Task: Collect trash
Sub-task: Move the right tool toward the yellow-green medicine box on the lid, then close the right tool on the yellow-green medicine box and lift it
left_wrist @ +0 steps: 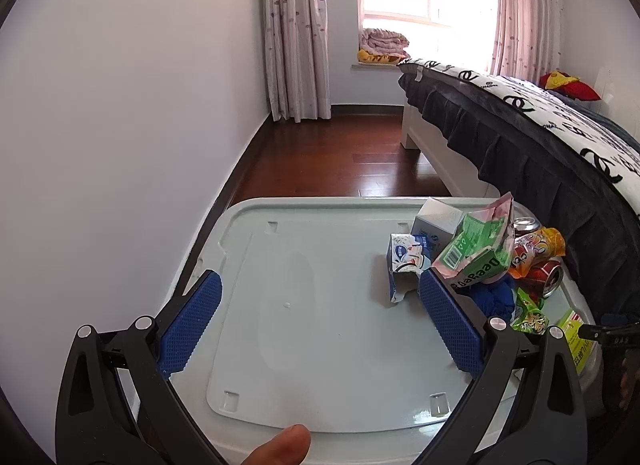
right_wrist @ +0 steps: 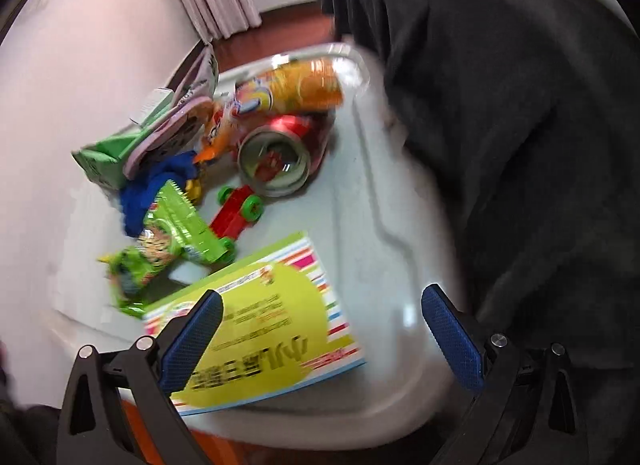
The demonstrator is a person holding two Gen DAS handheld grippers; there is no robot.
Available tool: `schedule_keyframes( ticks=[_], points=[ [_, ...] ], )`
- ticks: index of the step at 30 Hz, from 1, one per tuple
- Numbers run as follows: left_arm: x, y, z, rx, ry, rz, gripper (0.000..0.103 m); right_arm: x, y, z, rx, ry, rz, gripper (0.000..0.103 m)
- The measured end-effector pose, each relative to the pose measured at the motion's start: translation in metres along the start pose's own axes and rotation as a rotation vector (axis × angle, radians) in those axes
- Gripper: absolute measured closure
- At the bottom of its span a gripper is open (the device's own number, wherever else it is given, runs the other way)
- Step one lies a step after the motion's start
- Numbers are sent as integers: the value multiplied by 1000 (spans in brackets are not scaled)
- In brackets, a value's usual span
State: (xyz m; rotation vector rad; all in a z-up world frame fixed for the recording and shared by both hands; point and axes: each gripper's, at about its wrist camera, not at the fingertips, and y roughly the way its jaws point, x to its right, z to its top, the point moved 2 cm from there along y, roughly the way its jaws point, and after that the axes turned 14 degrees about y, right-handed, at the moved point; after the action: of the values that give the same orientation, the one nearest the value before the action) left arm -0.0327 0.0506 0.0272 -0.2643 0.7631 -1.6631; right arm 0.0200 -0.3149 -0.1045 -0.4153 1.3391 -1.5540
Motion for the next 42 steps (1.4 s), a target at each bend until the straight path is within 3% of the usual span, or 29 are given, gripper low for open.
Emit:
schedule_keyframes(
  ticks=[4,8,9,11,12,13,18,22,24,27,31,35,42],
  points=[
    [4,7,2,-14,-7,-12,7,8,9,-18,-109,113,137,5],
    [9,8,2,-10,7,-7,7,-7,-5,-41,-163,46,203,5],
    [9,9,2,-11,13,-4,7,-14,-11,-47,-147,-14,156,5],
    [9,9,2,-13,12,-7,7,-22,-27,-50,-20,-184,-9,5],
    [9,9,1,-13,9,-7,7,-28,-34,-52,31,-269,-41,5],
    [8,9,1,-12,6,-6,7,-35,-41,-55,79,-391,-63,5],
    [8,10,1,-14,5,-3,7,-59,-38,-63,83,-757,-67,5],
    [10,12,1,-19,16,2,7,-93,-22,-71,-27,-1086,-28,5],
    [11,13,1,-21,21,0,7,-102,-7,-65,-105,-1164,-21,5],
    [12,16,0,-31,31,2,7,-108,2,-54,-156,-1168,-23,5],
    [12,20,-2,-42,34,-3,7,-108,13,-45,-304,-1166,64,5],
    [9,23,-4,-58,21,-10,7,-106,22,-41,-398,-1171,121,5],
    [13,25,-5,-71,48,19,7,-107,36,-46,-499,-1290,123,4]
  ],
)
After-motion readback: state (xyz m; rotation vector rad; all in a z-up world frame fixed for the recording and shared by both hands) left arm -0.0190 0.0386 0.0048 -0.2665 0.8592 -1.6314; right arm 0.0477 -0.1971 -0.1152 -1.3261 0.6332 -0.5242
